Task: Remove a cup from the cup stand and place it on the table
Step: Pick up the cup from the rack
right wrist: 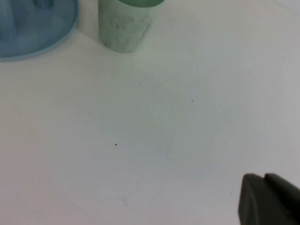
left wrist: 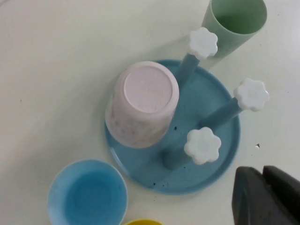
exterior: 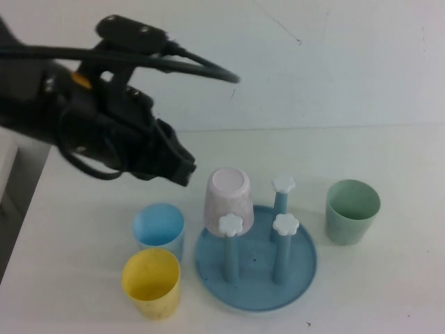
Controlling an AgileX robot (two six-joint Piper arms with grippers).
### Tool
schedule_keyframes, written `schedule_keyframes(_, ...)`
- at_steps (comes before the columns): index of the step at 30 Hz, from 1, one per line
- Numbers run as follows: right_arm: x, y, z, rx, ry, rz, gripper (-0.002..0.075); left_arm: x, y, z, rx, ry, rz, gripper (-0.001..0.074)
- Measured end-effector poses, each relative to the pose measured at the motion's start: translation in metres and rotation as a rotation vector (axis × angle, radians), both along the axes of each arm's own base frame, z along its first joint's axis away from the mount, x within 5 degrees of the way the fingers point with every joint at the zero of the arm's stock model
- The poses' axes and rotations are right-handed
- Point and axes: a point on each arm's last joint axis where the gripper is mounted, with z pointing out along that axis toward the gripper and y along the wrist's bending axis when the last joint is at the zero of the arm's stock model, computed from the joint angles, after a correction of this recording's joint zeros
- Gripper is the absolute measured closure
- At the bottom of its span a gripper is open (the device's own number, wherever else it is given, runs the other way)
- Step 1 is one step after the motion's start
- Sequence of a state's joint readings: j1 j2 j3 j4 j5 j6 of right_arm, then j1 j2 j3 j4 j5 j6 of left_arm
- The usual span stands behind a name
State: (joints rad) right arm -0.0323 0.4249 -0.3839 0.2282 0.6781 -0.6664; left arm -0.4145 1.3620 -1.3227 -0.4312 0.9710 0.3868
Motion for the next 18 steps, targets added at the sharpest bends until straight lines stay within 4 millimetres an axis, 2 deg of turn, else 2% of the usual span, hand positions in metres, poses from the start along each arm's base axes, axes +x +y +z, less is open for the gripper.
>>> schedule_keyframes(2,0.001,0.000,-0.004,0.000,-0.002,-0.005,0.0729,0.008,-0.014,0.000,0.037,0.017,-0.024,0.0697)
schedule_keyframes(4,0.001,-0.001,-0.005,0.001,-0.009,-0.008,0.0729,0.016,-0.026,0.003,0.064,0.029,-0.051,0.0616)
schedule_keyframes(8,0.003,0.000,-0.004,0.011,-0.031,-0.013,0.0729,0.033,-0.048,-0.003,0.105,0.072,-0.095,0.0313)
schedule_keyframes(10,0.003,0.000,-0.003,0.019,-0.031,-0.013,0.0729,0.043,-0.054,-0.008,0.124,0.093,-0.096,0.0186)
schedule_keyframes(13,0.003,0.000,-0.003,0.024,-0.031,-0.013,0.0729,0.058,-0.060,-0.019,0.164,0.105,-0.095,0.0113)
schedule_keyframes(18,0.003,0.000,-0.003,0.024,-0.031,-0.012,0.0729,0.077,-0.063,-0.038,0.241,0.102,-0.067,0.0106)
